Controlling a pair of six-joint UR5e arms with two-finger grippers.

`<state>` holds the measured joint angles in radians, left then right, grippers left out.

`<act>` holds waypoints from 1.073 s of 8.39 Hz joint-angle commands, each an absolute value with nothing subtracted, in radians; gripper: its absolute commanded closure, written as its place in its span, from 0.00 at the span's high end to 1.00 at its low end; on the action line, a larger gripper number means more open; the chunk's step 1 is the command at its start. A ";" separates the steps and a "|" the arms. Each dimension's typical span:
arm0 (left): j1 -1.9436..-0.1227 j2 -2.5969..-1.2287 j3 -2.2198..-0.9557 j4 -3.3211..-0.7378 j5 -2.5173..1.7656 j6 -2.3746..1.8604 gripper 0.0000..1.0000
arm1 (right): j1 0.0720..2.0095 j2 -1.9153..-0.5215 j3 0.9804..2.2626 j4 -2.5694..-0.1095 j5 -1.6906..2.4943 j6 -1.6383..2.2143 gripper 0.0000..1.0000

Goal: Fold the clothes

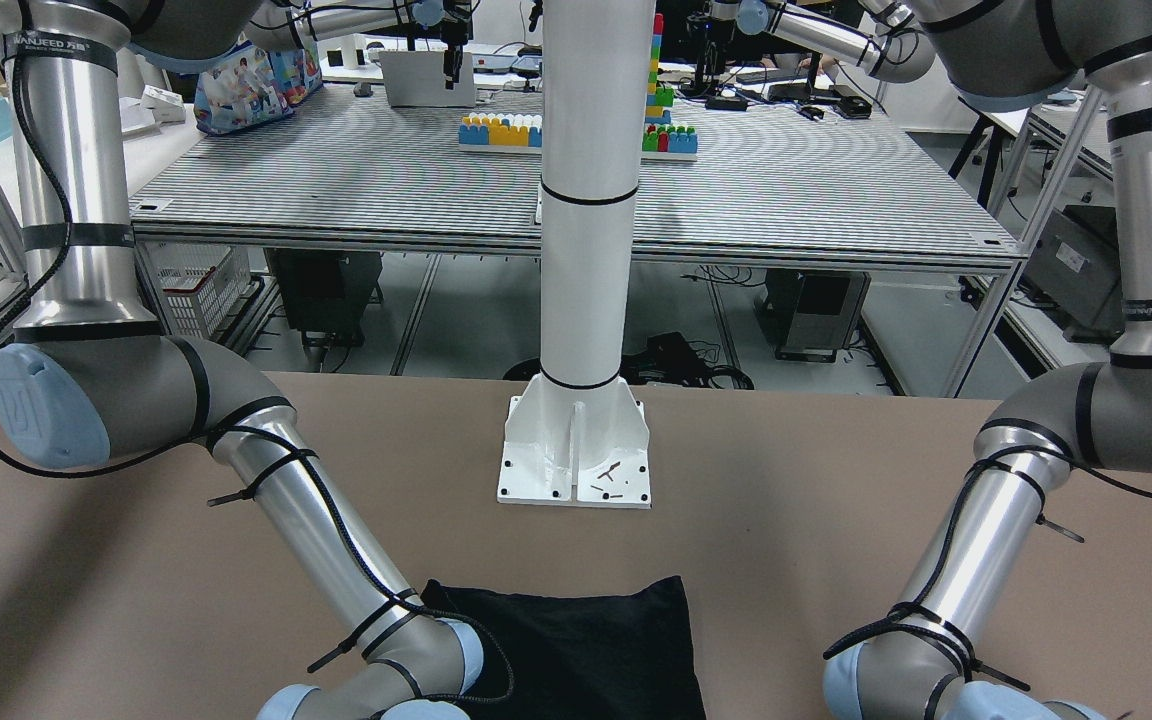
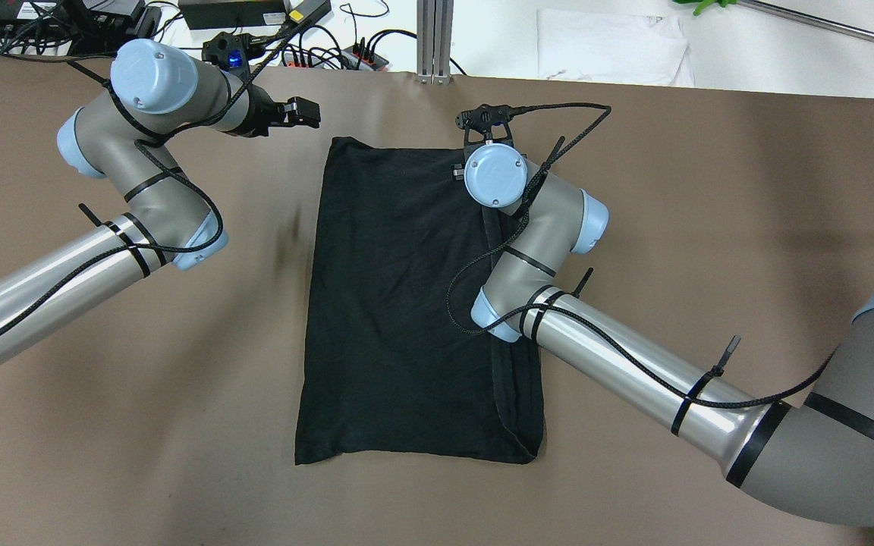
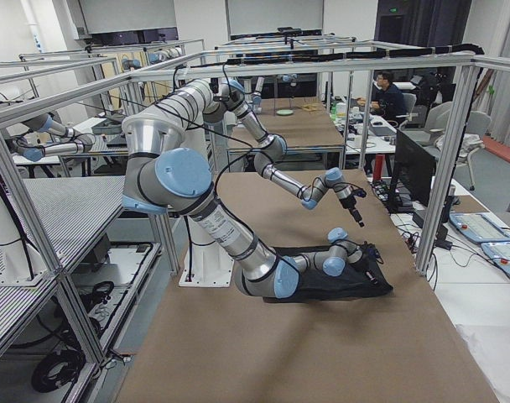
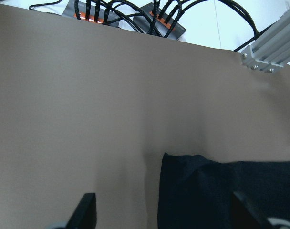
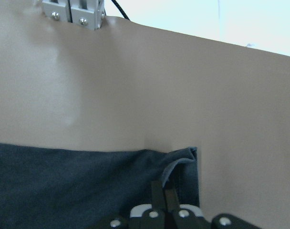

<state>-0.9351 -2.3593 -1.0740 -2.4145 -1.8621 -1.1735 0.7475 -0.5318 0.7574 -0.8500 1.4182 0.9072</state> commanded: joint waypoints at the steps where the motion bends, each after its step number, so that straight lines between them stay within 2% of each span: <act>1: -0.936 -2.359 -1.074 -2.414 -1.862 -1.173 1.00 | 0.793 -0.589 0.839 -0.853 1.479 0.835 0.00; 3: -0.934 -2.359 -1.074 -2.414 -1.862 -1.173 1.00 | 0.792 -0.609 0.854 -0.851 1.479 0.830 0.04; 4: -0.934 -2.359 -1.074 -2.414 -1.861 -1.173 1.00 | 0.790 -0.609 0.853 -0.851 1.479 0.831 0.14; 5: -0.934 -2.361 -1.074 -2.414 -1.861 -1.175 1.00 | 0.790 -0.609 0.854 -0.851 1.479 0.831 0.37; 6: -0.934 -2.361 -1.074 -2.414 -1.861 -1.175 1.00 | 0.790 -0.609 0.854 -0.853 1.479 0.841 0.95; 9: -0.934 -2.361 -1.074 -2.414 -1.861 -1.177 1.00 | 0.738 -0.644 0.970 -0.905 1.477 0.894 0.94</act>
